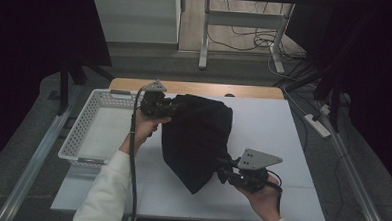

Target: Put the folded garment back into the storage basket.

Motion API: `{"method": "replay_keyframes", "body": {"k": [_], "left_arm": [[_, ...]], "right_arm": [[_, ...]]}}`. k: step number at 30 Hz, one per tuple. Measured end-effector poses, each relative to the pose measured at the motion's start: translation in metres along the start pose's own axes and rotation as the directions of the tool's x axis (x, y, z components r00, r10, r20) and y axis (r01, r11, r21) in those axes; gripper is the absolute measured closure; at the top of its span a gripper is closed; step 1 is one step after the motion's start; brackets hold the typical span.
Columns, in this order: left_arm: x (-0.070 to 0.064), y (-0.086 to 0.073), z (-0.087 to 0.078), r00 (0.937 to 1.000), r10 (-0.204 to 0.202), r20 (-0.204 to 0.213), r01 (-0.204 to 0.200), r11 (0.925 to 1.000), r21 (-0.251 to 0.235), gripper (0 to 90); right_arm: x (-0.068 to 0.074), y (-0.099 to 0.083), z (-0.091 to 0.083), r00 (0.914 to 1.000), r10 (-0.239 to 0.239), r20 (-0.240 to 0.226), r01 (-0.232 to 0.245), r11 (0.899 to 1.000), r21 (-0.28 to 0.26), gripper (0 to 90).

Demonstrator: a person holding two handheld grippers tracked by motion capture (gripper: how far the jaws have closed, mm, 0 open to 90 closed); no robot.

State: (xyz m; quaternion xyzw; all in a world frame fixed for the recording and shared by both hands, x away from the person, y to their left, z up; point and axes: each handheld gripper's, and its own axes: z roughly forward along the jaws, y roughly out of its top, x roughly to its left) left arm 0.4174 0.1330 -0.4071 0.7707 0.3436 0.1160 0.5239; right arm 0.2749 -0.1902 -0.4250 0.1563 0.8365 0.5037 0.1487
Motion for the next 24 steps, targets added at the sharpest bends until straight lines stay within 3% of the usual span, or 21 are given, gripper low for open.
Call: {"method": "replay_keyframes", "body": {"k": [11, 24], "left_arm": [[0.002, 0.001, -0.013, 0.9997, -0.007, -0.022, 0.006, 0.9997, -0.022, 70.1], [0.008, 0.016, -0.034, 0.9993, 0.008, -0.038, -0.009, 0.9992, -0.039, 70.1]], "right_arm": [[0.002, 0.009, 0.007, 0.9997, -0.021, -0.014, 0.021, 1.000, -0.011, 76.5], [0.004, 0.031, 0.013, 0.9995, -0.029, -0.015, 0.028, 0.998, -0.058, 76.6]]}}
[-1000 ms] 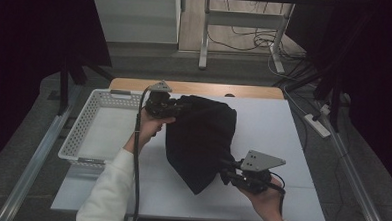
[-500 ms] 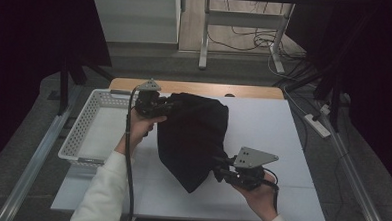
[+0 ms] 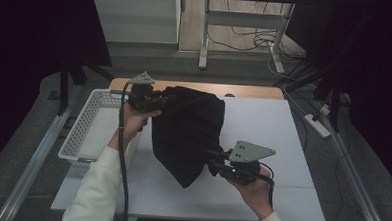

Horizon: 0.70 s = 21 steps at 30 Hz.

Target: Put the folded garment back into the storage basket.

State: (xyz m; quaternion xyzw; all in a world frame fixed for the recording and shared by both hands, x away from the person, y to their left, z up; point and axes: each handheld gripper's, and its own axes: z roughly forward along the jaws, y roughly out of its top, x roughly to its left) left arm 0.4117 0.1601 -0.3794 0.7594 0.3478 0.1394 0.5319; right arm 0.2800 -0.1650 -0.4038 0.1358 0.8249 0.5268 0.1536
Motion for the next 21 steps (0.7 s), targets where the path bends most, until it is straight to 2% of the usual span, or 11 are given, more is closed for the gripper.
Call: {"method": "replay_keyframes", "body": {"k": [12, 21], "left_arm": [[0.017, 0.010, -0.028, 0.9995, 0.008, -0.031, -0.008, 0.9999, -0.008, 70.1], [0.031, 0.009, -0.050, 0.9983, -0.003, -0.059, 0.002, 0.9998, -0.018, 70.1]], "right_arm": [[0.007, 0.017, 0.026, 0.9994, -0.012, -0.031, 0.012, 1.000, -0.018, 76.6], [0.009, 0.030, 0.046, 0.9982, -0.010, -0.059, 0.008, 0.999, -0.031, 76.6]]}}
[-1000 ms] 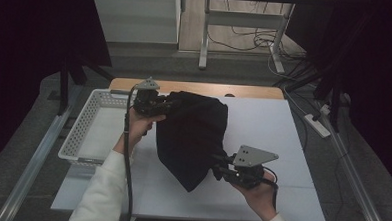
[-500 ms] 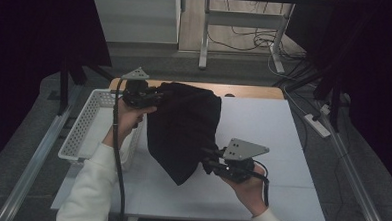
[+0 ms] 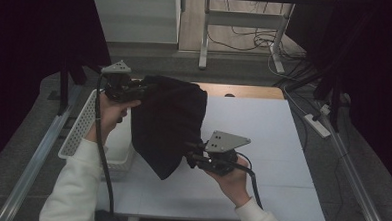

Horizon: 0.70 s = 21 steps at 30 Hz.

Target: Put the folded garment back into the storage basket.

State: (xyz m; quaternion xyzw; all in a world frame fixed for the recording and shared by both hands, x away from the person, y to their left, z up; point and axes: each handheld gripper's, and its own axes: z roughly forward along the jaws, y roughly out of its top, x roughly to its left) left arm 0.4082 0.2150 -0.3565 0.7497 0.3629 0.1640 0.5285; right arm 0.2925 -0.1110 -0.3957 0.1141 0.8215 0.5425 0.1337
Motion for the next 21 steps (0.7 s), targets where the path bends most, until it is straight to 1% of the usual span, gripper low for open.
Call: {"method": "replay_keyframes", "body": {"k": [4, 11, 21], "left_arm": [[0.007, -0.002, -0.007, 0.9999, -0.004, -0.014, 0.004, 1.0000, 0.001, 70.1], [0.015, -0.005, -0.016, 0.9993, -0.016, -0.033, 0.016, 0.9999, -0.003, 70.1], [0.021, -0.006, -0.028, 0.9984, -0.015, -0.055, 0.015, 0.9999, -0.009, 70.1]], "right_arm": [[0.001, 0.003, 0.008, 1.0000, 0.003, -0.009, -0.003, 1.000, -0.005, 76.6], [0.003, 0.009, 0.021, 0.9996, -0.007, -0.027, 0.007, 1.000, -0.003, 76.6], [0.003, 0.015, 0.033, 0.9991, -0.004, -0.043, 0.004, 1.000, -0.009, 76.6]]}}
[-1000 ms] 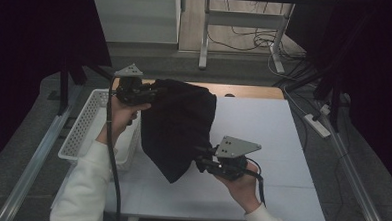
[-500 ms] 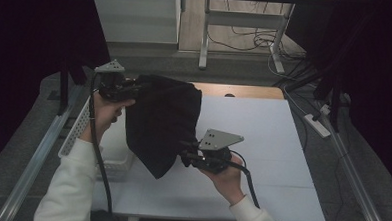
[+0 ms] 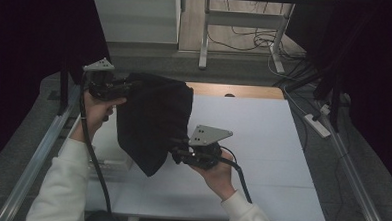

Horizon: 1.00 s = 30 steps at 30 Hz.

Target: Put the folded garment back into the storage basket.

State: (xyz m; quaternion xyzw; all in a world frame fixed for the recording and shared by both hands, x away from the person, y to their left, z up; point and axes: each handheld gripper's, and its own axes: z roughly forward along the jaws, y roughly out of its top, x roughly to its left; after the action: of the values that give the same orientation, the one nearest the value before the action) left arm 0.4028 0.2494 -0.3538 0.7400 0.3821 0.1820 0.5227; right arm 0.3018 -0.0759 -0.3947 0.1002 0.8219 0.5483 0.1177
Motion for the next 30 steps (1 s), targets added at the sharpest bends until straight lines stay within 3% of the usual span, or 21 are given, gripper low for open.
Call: {"method": "replay_keyframes", "body": {"k": [30], "left_arm": [[0.029, -0.010, -0.029, 0.9981, -0.008, -0.061, 0.008, 1.0000, -0.004, 70.0]], "right_arm": [[0.005, 0.014, 0.041, 0.9990, -0.010, -0.044, 0.010, 1.000, 0.005, 76.6]]}}
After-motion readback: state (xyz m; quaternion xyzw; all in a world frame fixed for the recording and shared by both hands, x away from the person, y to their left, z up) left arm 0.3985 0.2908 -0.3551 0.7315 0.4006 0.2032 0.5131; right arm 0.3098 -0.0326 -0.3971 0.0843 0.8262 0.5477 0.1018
